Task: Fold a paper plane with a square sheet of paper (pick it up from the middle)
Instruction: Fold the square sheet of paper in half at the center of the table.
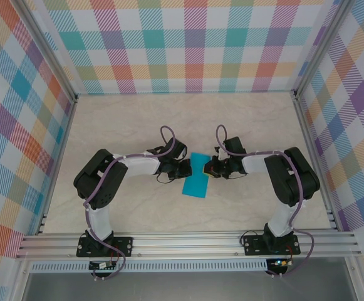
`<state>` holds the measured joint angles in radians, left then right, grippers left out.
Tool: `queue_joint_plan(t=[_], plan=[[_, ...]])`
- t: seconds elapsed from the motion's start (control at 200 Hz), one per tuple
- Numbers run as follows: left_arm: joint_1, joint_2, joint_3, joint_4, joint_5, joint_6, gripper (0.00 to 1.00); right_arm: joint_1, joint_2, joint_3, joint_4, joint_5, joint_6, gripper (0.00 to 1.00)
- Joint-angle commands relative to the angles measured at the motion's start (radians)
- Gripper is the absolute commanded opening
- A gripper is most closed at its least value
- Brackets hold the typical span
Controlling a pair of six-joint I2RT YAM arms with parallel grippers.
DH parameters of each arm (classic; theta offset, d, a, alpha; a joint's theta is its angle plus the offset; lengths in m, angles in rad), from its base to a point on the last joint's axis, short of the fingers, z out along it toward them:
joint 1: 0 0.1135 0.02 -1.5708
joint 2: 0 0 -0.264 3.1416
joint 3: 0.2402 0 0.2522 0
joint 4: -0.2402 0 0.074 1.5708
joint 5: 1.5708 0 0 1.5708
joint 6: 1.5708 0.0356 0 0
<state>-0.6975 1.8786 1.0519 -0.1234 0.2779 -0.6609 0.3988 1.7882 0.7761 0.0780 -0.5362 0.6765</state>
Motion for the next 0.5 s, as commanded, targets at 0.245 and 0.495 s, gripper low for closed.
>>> queue_joint_plan(t=[0.245, 0.495], plan=[[-0.01, 0.02, -0.018, -0.133, -0.06, 0.025, 0.0, -0.023, -0.063, 0.034, -0.023, -0.021, -0.015, 0.0], [-0.01, 0.017, -0.018, -0.134, -0.06, 0.024, 0.0, -0.046, 0.002, 0.072, -0.041, -0.022, -0.042, 0.0]])
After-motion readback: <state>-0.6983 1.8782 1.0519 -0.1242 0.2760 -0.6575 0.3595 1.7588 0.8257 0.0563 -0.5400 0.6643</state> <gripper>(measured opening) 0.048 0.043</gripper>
